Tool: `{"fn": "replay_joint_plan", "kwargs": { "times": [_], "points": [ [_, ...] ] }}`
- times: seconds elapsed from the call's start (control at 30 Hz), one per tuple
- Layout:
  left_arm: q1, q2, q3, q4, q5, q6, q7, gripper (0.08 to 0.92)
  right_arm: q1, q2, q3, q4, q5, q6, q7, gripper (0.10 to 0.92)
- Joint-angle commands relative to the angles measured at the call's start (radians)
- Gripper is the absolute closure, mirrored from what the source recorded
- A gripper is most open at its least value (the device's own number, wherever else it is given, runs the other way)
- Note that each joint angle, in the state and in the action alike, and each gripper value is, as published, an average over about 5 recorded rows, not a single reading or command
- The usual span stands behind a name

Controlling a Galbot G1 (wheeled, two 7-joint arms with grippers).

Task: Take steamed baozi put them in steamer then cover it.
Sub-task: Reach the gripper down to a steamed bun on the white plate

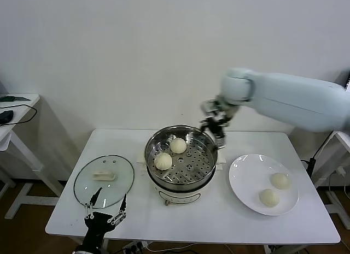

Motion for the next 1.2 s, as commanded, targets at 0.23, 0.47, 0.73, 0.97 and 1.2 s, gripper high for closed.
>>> {"fn": "replay_joint_plan", "kwargs": {
  "times": [0.23, 0.47, 0.73, 0.97, 1.2],
  "points": [
    [0.021, -0.01, 0.004, 0.001, 0.011, -0.004, -0.001, 0.177, -0.39, -0.337, 0.171, -0.034, -0.251, 0.11, -0.047, 0.203],
    [0.027, -0.016, 0.034, 0.018, 0.038, -0.009, -0.003, 0.177, -0.565, -0.319, 0.267, -0.05, -0.313, 0.107, -0.02, 0.203],
    [0.028, -0.019, 0.066, 0.043, 0.064, -0.018, -0.006, 0.177, -0.607, -0.304, 0.281, -0.062, -0.326, 0.104, 0.046, 0.203],
    [0.032, -0.021, 0.076, 0.046, 0.068, -0.019, -0.009, 0.177, -0.66, -0.28, 0.325, -0.081, -0.338, 0.095, 0.095, 0.203],
    [0.041, -0.02, 0.062, 0.028, 0.066, -0.019, -0.011, 0.177, -0.677, -0.275, 0.344, -0.078, -0.343, 0.084, 0.112, 0.228]
  ]
}}
